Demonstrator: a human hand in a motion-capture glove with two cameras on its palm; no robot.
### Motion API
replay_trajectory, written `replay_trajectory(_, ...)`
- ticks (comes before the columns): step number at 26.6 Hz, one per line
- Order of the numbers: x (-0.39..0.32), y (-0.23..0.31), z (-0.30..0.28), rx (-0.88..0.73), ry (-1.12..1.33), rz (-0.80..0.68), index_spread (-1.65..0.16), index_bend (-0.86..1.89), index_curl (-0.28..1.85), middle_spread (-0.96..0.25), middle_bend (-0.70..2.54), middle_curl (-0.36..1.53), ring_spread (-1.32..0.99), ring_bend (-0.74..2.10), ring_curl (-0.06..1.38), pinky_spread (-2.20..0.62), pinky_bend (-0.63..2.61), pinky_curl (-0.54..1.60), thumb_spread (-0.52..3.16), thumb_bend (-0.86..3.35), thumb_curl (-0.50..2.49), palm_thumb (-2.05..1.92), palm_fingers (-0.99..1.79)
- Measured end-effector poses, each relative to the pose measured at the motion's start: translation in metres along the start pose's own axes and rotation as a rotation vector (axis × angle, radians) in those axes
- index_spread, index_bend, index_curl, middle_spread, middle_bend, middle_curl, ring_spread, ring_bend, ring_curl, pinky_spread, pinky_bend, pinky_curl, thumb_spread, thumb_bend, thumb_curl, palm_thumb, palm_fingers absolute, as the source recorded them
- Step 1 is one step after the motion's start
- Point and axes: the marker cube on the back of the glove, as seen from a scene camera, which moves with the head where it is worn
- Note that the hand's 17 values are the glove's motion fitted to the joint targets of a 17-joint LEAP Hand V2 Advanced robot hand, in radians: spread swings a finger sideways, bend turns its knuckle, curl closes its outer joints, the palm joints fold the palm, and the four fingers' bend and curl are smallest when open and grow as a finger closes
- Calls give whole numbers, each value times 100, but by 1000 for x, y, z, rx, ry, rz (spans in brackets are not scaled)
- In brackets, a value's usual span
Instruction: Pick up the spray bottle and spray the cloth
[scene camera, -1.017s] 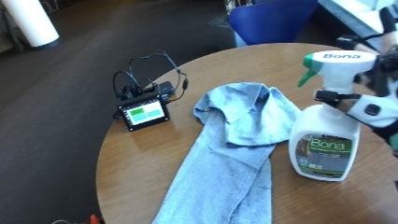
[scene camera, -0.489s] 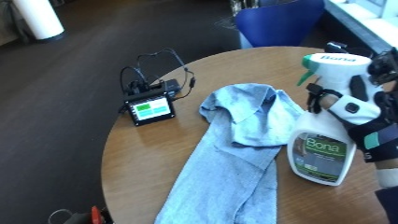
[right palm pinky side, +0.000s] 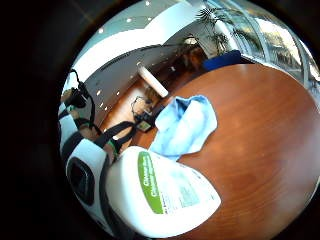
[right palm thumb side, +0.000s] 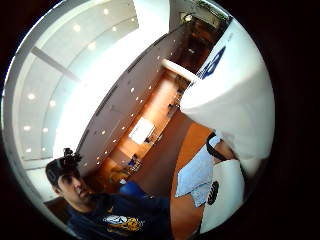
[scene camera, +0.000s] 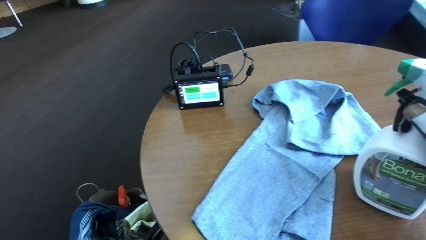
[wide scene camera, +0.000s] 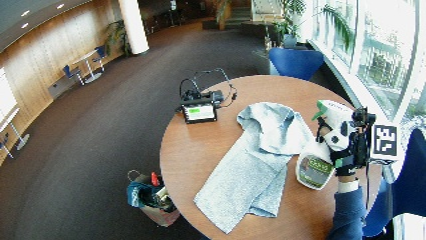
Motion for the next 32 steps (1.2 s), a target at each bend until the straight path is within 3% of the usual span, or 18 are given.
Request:
replay_trajectory(5,7,-6,-24,-4,64,12,-29,14,19,-16,79,50,-23,84,44,-30,56,37,59,-2,61,105,129)
replay_trajectory(12,4,-37,-17,-142,298,-13,-28,14,23,-16,77,50,-23,82,44,-31,54,36,53,-3,64,105,130)
replay_trajectory(24,27,-95,13,-609,977,-74,-27,15,29,-16,74,50,-24,79,45,-31,52,37,48,-3,67,104,132)
replay_trajectory(32,73,-69,8,-981,1408,-20,-27,14,31,-15,74,50,-24,78,45,-31,51,37,46,-3,69,104,132)
